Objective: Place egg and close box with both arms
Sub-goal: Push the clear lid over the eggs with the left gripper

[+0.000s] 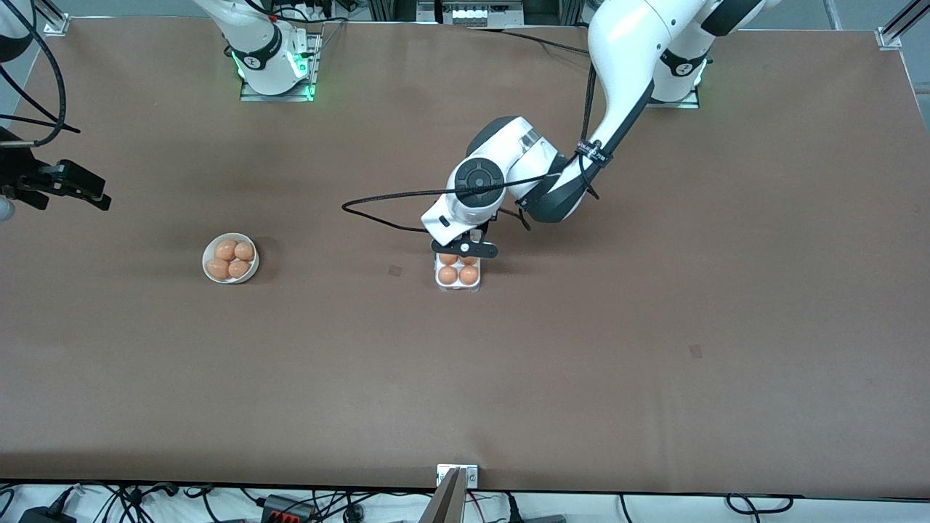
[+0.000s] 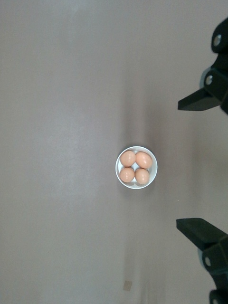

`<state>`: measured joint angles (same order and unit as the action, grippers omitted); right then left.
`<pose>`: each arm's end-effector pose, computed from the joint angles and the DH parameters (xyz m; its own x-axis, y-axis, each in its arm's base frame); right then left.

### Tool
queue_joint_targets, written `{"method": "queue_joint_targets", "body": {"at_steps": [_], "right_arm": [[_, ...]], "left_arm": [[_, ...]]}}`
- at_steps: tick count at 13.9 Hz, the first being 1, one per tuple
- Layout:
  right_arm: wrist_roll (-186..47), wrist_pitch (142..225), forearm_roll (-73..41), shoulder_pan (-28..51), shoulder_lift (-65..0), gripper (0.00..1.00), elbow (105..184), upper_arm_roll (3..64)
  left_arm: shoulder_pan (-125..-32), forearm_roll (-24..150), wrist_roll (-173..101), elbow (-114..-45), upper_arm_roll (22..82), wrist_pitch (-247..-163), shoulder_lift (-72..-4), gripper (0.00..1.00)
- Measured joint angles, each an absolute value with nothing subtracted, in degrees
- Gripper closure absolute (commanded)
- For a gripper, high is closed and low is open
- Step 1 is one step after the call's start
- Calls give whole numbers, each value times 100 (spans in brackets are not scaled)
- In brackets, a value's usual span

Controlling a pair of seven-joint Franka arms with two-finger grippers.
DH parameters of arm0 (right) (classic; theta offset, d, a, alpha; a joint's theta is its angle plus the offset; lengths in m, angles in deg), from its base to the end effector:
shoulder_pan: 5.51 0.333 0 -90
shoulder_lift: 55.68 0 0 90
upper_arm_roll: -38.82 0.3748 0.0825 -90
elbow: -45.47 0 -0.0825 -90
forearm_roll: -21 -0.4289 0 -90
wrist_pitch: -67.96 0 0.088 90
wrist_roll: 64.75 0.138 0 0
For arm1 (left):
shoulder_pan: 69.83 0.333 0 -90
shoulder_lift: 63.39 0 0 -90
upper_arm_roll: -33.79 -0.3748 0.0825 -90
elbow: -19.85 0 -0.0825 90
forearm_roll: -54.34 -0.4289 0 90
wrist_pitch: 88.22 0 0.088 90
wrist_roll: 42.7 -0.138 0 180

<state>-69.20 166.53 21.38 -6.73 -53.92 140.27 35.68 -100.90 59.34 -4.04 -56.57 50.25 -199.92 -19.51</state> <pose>0.6204 -0.0477 0.6033 0.9994 0.0027 0.0344 0.0023 -0.9999 0.0110 0.5694 -0.5613 0.2711 0.9595 -0.0683 -0.2734 -0.0343 -0.9913 0.1275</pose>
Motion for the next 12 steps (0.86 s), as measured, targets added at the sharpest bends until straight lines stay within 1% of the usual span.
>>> {"method": "queue_joint_targets", "body": {"at_steps": [5,12], "right_arm": [[-6912,16717,2138,-673,-5411,0,14202,3568],[-6903,16750,2138,-674,-5446,0,14223,3545]], "left_arm": [[-10092,5922,-404,-5587,5010,-20203,-1850,100],[-10098,5407,-404,-5580,4925,-21017,-1796,100]]}}
